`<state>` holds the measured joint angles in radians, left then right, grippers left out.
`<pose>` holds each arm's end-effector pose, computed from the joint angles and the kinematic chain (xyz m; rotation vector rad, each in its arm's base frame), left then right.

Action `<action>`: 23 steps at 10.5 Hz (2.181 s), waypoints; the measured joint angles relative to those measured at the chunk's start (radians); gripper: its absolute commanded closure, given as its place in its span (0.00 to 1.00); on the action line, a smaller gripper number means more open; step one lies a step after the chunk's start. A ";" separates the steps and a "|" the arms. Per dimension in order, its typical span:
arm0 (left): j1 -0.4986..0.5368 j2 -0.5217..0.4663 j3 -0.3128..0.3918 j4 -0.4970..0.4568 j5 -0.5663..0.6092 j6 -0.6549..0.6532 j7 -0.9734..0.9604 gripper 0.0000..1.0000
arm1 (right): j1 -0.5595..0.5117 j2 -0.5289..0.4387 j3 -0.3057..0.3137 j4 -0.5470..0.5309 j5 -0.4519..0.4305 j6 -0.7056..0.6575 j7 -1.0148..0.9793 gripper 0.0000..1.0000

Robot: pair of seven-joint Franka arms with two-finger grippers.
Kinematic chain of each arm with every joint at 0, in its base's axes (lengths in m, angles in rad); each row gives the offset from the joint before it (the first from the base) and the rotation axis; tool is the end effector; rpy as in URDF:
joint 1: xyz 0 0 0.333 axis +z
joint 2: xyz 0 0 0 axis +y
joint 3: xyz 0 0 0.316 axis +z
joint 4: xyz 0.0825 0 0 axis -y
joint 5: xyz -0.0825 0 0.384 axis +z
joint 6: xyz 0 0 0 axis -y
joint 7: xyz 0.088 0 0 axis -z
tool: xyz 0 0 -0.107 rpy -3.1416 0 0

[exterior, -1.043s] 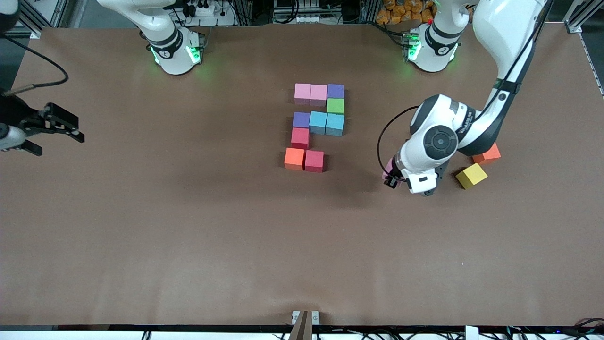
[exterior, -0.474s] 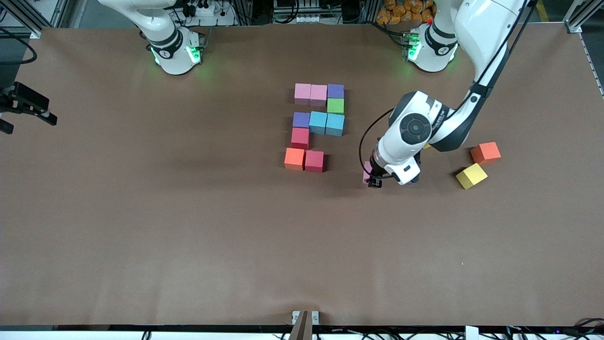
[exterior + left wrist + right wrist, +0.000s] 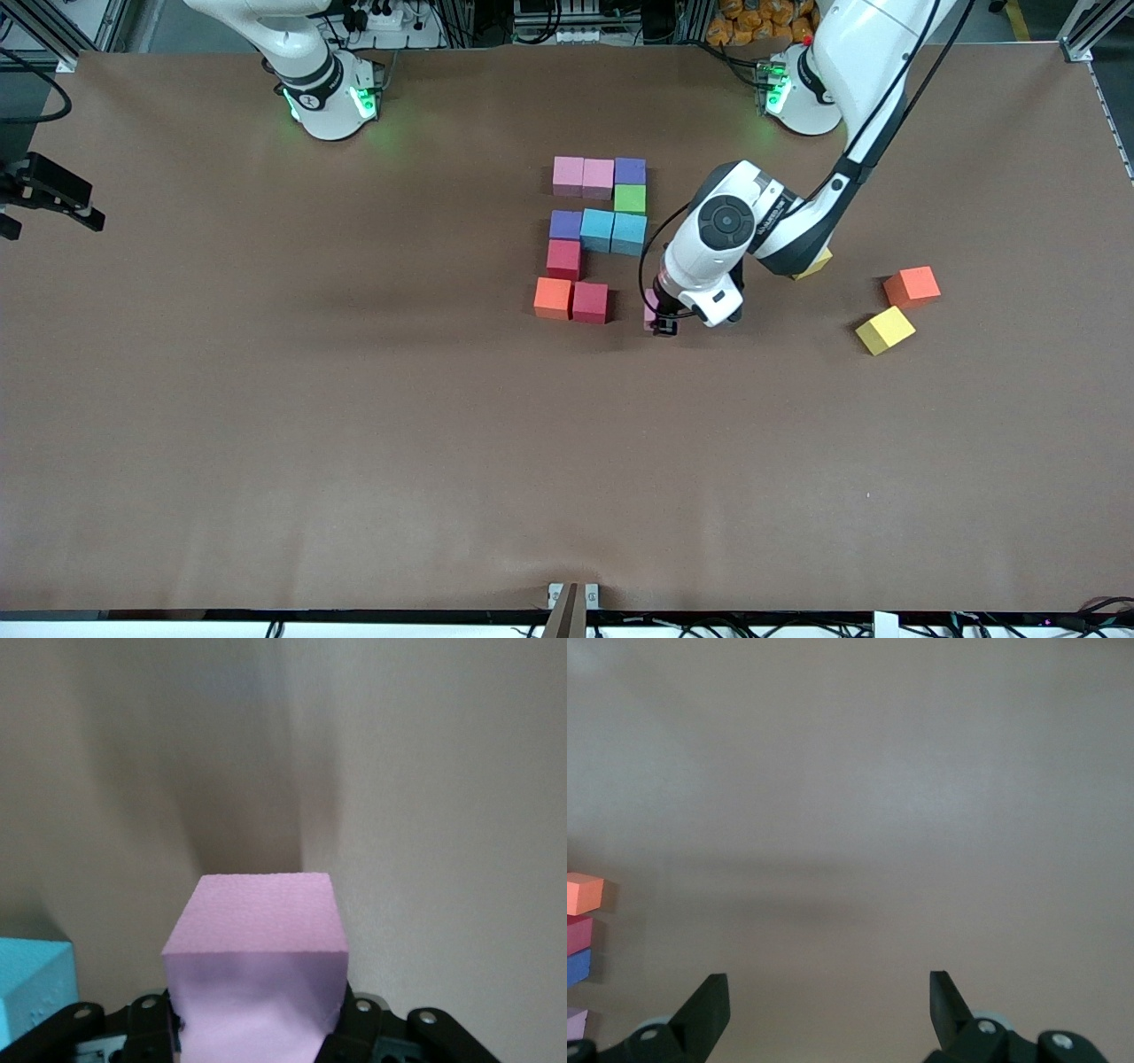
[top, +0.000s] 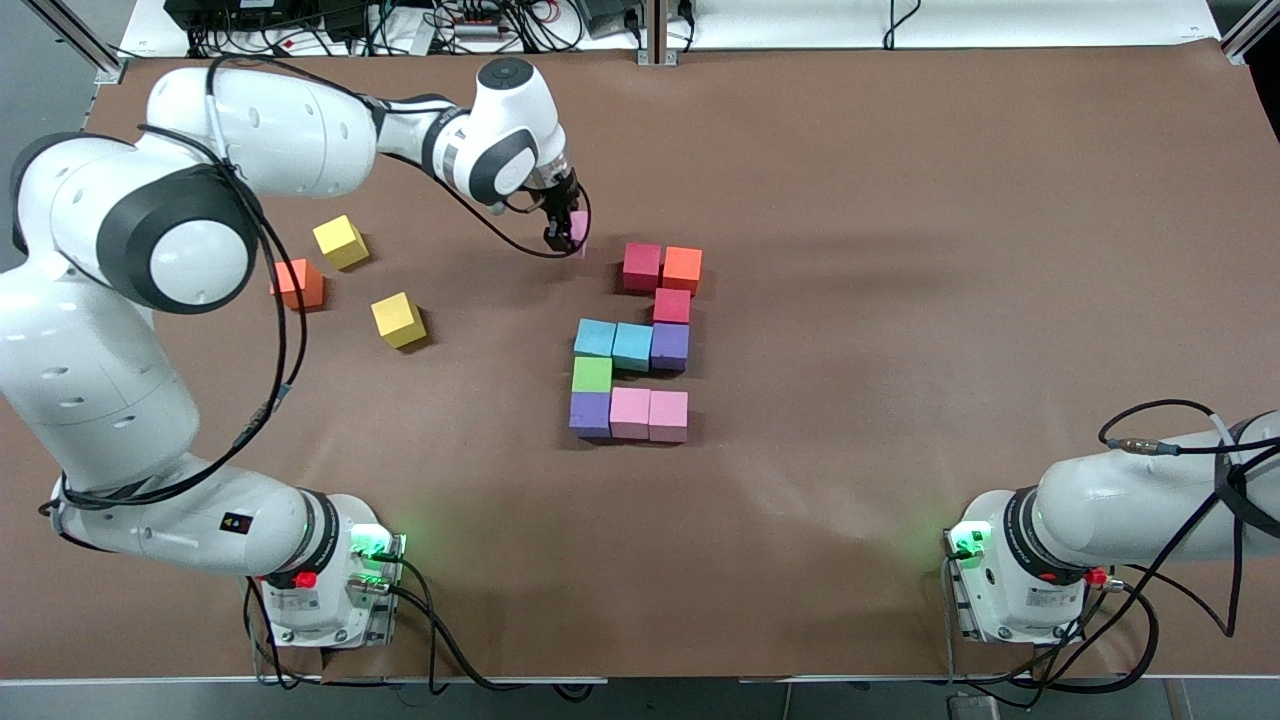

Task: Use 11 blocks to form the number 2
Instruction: 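Carry the lilac cube with the left gripper to the hot pink cube, then lower the lilac cube beside the hot pink cube with the left gripper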

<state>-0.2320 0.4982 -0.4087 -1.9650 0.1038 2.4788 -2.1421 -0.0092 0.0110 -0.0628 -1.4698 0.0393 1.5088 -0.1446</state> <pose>0.5048 -0.3638 0.2419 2.2647 2.0502 -0.1694 0.5509 -0.0351 0.6604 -3.1037 -0.1174 -0.0497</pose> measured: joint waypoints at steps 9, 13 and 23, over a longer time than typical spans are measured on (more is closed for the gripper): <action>-0.091 0.105 0.026 0.045 0.037 0.075 -0.150 0.69 | 0.005 0.031 0.007 -0.004 -0.039 0.013 0.109 0.00; -0.110 0.112 0.034 0.048 0.046 0.087 -0.180 0.69 | -0.002 0.087 0.006 -0.008 -0.054 0.057 0.014 0.00; -0.127 0.115 0.035 0.048 0.058 0.089 -0.188 0.42 | -0.007 0.105 0.007 0.002 -0.054 0.093 -0.008 0.00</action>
<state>-0.3590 0.6129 -0.3733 -1.9171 0.1616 2.5676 -2.3305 -0.0161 0.1158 -0.0557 -1.4680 -0.0150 1.6015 -0.1528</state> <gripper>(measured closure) 0.419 0.000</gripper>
